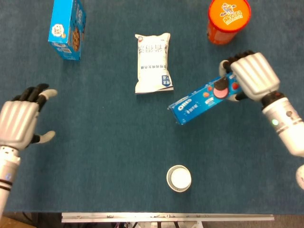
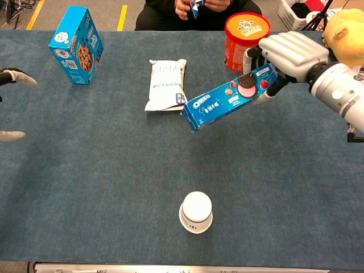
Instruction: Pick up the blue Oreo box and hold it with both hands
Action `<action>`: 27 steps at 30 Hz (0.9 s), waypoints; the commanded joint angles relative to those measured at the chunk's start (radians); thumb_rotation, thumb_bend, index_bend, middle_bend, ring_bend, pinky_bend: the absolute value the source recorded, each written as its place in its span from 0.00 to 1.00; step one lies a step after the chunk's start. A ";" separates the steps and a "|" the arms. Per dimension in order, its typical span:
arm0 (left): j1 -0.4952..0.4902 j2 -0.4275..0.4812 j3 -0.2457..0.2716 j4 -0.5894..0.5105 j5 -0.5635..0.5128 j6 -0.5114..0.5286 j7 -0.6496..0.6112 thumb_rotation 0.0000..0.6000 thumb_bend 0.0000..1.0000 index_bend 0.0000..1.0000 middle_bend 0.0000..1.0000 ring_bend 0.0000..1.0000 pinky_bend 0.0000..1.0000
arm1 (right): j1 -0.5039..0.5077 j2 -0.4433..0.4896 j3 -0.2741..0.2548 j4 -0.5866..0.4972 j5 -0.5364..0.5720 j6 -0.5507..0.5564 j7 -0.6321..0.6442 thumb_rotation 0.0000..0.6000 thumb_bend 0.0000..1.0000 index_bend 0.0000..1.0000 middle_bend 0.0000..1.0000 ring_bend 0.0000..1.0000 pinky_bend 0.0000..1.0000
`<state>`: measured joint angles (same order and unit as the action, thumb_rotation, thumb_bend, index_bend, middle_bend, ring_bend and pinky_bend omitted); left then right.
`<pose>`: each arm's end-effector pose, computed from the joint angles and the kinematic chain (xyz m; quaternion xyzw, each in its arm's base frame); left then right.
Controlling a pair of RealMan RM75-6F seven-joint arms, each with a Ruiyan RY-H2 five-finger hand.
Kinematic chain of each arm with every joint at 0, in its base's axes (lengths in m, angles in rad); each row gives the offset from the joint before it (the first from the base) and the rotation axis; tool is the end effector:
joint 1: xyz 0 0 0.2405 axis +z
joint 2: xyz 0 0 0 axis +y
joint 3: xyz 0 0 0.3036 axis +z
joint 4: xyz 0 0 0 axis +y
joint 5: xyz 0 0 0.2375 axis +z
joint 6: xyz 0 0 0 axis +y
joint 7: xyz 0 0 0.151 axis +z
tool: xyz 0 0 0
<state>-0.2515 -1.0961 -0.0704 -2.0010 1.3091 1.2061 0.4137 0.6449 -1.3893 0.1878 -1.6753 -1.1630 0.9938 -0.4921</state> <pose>-0.2661 0.2291 0.0990 -0.6806 -0.4253 -0.3218 0.5024 -0.1894 -0.3609 0.0072 0.7591 -0.3277 0.3501 0.4403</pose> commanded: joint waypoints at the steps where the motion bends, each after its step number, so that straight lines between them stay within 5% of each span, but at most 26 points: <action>1: -0.030 -0.022 -0.010 -0.009 -0.021 -0.025 0.024 1.00 0.11 0.19 0.12 0.15 0.34 | 0.046 -0.035 0.027 -0.023 0.058 -0.001 -0.069 1.00 0.01 0.64 0.62 0.41 0.38; 12: -0.111 -0.140 -0.038 0.021 -0.111 -0.055 0.088 1.00 0.08 0.07 0.06 0.11 0.32 | 0.128 -0.140 0.053 0.024 0.164 -0.002 -0.123 1.00 0.01 0.64 0.62 0.41 0.38; 27: -0.195 -0.316 -0.041 0.080 -0.151 -0.059 0.154 1.00 0.03 0.03 0.03 0.11 0.32 | 0.183 -0.255 0.049 0.119 0.200 0.012 -0.117 1.00 0.01 0.64 0.62 0.41 0.38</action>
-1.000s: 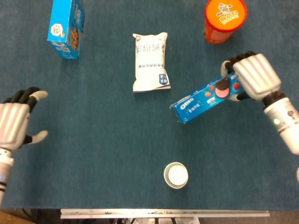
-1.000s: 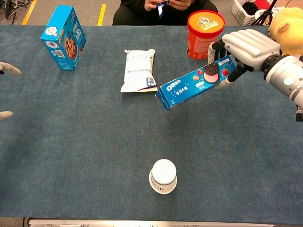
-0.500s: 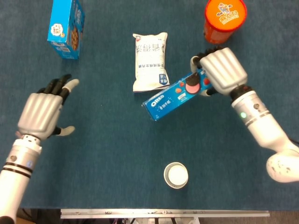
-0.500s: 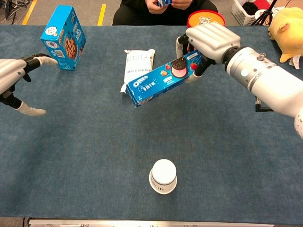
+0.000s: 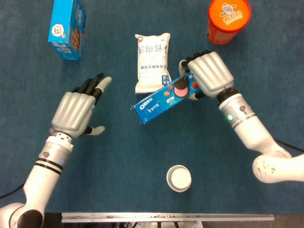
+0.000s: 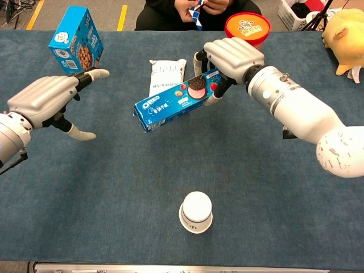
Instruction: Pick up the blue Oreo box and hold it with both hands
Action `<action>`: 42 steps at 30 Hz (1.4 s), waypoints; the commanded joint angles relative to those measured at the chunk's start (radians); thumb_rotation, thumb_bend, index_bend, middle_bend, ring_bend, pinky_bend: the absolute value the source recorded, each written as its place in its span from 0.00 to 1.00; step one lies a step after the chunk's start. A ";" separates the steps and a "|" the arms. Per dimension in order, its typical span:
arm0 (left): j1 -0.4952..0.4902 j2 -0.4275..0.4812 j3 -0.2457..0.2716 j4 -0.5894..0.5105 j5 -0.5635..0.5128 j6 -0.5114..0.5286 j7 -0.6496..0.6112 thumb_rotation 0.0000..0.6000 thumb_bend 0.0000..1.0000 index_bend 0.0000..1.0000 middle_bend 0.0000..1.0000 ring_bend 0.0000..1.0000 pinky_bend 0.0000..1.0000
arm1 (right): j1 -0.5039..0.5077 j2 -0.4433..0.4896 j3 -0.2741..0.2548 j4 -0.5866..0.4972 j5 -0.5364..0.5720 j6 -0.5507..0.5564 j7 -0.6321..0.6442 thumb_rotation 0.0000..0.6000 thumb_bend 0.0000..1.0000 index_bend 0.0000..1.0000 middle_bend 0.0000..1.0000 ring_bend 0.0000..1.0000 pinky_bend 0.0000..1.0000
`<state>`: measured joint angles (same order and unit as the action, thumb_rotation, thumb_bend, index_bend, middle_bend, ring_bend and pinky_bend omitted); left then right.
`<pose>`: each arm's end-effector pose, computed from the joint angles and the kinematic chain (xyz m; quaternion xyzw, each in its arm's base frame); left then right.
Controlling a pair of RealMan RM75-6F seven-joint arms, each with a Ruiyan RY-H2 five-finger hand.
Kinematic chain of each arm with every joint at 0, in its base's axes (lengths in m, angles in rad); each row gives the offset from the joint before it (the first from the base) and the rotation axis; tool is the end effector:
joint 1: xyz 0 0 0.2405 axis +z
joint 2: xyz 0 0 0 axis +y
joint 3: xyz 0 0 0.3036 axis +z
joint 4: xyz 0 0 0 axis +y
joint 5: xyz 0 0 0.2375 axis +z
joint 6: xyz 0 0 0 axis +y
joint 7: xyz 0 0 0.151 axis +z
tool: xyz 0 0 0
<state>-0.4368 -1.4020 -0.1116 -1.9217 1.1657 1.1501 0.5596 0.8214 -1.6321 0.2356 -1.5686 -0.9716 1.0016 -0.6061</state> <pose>-0.2007 0.2695 0.0032 -0.7086 -0.4286 -0.3581 0.4313 -0.1145 -0.3822 -0.0674 0.7585 -0.3454 0.3703 0.4102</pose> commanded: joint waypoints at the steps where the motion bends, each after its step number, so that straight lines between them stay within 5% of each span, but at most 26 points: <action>1: -0.015 -0.016 0.001 0.000 -0.014 -0.005 0.013 1.00 0.03 0.02 0.03 0.10 0.32 | 0.010 -0.021 0.002 0.020 0.015 0.008 -0.005 1.00 0.01 0.64 0.62 0.41 0.38; 42: -0.077 -0.229 -0.021 0.063 -0.135 0.117 0.035 1.00 0.02 0.00 0.00 0.06 0.33 | 0.054 -0.272 0.035 0.174 0.074 0.133 -0.021 1.00 0.04 0.65 0.62 0.43 0.38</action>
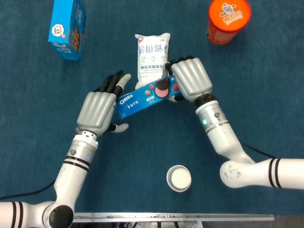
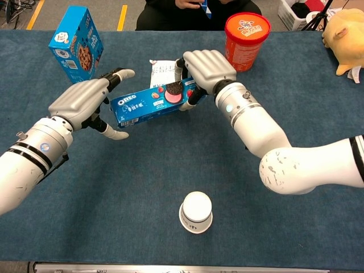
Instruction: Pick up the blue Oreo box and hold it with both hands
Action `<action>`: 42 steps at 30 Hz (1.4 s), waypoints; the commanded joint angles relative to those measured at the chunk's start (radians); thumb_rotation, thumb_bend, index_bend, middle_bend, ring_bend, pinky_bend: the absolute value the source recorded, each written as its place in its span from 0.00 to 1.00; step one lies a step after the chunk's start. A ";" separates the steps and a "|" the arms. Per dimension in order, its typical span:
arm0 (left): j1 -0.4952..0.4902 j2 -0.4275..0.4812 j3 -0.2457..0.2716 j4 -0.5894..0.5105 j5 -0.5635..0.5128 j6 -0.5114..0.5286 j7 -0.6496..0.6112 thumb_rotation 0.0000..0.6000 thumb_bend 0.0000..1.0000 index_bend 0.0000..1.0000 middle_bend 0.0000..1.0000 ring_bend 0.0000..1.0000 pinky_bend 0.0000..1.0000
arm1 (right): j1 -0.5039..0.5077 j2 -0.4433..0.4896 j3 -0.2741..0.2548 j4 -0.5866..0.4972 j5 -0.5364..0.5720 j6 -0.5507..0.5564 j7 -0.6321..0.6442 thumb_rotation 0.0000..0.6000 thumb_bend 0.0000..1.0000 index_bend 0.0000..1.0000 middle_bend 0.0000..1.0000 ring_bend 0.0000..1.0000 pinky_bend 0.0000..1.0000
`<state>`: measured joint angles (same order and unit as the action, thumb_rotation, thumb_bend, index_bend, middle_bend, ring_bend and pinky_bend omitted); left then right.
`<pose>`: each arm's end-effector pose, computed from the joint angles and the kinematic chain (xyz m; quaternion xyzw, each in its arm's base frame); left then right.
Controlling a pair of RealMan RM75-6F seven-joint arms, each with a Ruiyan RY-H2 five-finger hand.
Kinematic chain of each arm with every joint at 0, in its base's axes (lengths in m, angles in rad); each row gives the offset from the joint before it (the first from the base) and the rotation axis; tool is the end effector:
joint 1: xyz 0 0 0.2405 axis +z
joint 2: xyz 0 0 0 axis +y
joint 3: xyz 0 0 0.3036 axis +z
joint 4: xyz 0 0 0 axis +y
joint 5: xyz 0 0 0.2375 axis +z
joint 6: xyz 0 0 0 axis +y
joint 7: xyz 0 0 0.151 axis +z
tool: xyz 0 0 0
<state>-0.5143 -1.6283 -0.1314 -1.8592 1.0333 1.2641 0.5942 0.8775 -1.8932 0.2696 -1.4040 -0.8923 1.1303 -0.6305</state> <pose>-0.1625 0.2766 -0.0496 -0.6643 -0.4776 -0.3883 0.4241 -0.0792 -0.3738 -0.1306 0.7137 -0.3883 0.3957 0.4282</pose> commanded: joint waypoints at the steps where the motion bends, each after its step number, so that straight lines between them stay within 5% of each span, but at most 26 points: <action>1: 0.001 -0.004 -0.001 0.000 -0.004 0.005 0.000 1.00 0.02 0.00 0.00 0.06 0.33 | -0.002 -0.014 0.001 0.012 -0.006 0.003 0.005 1.00 0.04 0.65 0.62 0.43 0.38; 21: 0.016 -0.058 -0.008 0.039 0.024 0.056 -0.037 1.00 0.02 0.07 0.04 0.09 0.33 | -0.024 -0.033 0.000 0.024 -0.055 -0.022 0.062 1.00 0.04 0.66 0.62 0.44 0.38; 36: 0.034 -0.081 -0.005 0.063 0.066 0.078 -0.073 1.00 0.02 0.30 0.33 0.30 0.44 | -0.033 -0.033 0.006 0.029 -0.065 -0.039 0.073 1.00 0.04 0.66 0.62 0.44 0.38; 42: 0.038 -0.082 -0.006 0.066 0.063 0.075 -0.073 1.00 0.02 0.34 0.37 0.34 0.47 | -0.039 -0.029 0.008 0.025 -0.067 -0.046 0.084 1.00 0.04 0.66 0.62 0.44 0.38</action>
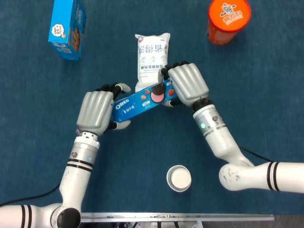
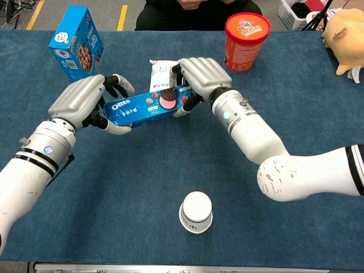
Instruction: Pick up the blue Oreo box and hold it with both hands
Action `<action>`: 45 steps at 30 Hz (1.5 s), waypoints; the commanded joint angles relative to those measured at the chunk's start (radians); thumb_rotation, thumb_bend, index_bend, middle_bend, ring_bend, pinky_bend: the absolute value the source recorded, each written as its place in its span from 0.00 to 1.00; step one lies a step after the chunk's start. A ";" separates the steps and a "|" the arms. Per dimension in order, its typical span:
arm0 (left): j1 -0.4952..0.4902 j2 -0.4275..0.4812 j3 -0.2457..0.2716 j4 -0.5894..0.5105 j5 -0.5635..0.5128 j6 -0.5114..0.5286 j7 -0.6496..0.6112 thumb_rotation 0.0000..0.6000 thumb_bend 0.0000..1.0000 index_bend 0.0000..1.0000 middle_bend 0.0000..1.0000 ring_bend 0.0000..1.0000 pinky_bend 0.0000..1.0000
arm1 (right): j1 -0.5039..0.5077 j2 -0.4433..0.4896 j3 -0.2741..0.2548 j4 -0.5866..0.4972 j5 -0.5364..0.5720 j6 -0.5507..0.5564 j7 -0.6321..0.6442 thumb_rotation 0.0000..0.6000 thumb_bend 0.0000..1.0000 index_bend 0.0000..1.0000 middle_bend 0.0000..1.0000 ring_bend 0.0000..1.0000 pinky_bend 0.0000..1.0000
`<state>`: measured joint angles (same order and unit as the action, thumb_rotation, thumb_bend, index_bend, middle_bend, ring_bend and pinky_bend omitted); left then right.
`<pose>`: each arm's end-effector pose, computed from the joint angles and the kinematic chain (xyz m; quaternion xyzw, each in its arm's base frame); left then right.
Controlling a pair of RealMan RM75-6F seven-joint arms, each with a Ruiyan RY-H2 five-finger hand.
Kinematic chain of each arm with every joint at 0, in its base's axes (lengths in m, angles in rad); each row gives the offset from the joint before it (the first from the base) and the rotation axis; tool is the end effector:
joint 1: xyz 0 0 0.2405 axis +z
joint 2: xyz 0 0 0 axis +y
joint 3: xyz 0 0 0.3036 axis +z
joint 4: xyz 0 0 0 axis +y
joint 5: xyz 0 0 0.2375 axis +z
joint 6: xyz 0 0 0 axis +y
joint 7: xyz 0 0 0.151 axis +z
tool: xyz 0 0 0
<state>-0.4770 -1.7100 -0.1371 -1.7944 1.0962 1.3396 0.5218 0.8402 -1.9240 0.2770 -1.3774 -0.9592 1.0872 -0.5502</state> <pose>-0.1626 0.2729 -0.0596 -0.6196 -0.4920 -0.4286 0.4363 -0.0805 -0.3653 -0.1422 0.7088 -0.4100 0.4127 0.3989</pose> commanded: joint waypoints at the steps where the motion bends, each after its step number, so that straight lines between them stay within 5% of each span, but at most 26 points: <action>1: 0.002 -0.001 0.000 0.003 0.001 0.000 -0.001 1.00 0.02 0.34 0.38 0.34 0.48 | -0.002 0.003 0.001 -0.004 -0.001 -0.004 0.007 1.00 0.04 0.66 0.62 0.44 0.38; 25: 0.036 -0.044 0.014 0.076 0.145 0.040 -0.110 1.00 0.02 0.64 0.73 0.63 0.74 | -0.020 0.028 0.001 -0.014 -0.038 -0.033 0.081 1.00 0.04 0.66 0.62 0.44 0.38; 45: 0.067 -0.063 0.004 0.100 0.223 0.082 -0.158 1.00 0.02 0.71 0.81 0.69 0.82 | -0.034 0.045 0.004 -0.022 -0.094 -0.027 0.151 1.00 0.03 0.47 0.46 0.36 0.38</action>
<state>-0.4118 -1.7713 -0.1336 -1.6963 1.3177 1.4195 0.3650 0.8069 -1.8801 0.2803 -1.3989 -1.0520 1.0604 -0.4005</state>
